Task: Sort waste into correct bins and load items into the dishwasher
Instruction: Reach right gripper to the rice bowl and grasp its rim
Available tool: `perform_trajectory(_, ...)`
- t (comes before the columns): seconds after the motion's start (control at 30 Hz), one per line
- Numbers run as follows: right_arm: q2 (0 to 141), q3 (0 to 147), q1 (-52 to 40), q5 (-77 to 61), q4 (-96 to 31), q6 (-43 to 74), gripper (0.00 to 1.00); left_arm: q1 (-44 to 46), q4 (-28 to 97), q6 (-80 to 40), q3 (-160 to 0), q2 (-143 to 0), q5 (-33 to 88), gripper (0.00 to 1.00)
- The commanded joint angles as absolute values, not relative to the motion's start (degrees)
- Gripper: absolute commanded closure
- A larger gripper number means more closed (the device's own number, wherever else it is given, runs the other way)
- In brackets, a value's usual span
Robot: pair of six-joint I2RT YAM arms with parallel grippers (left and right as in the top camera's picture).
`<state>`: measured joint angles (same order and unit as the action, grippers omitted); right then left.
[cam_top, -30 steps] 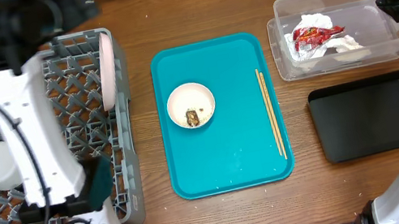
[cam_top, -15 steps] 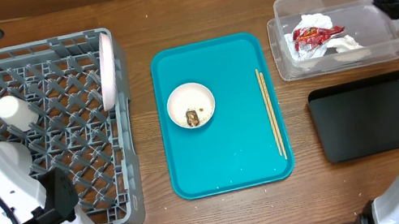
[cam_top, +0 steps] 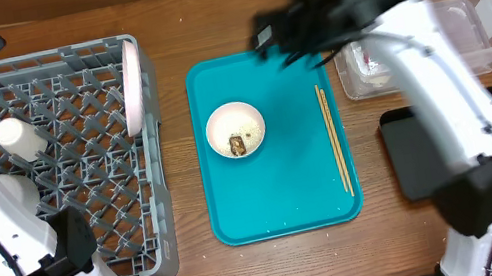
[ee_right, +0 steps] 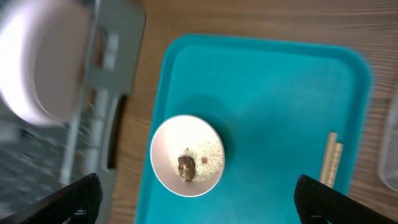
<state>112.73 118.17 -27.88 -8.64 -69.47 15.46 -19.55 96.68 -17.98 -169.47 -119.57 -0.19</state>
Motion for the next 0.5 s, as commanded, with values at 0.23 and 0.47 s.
perform_trajectory(0.23,122.67,119.2,-43.72,7.86,-64.73,13.45,0.16,-19.79,96.79,-17.12,-169.23,-118.21,0.01,0.0)
perform_trajectory(0.47,126.45,119.15,-48.42,5.32,-63.72,13.45,0.36,-19.79,96.79,-17.12,-169.23,-118.21,0.01,0.0)
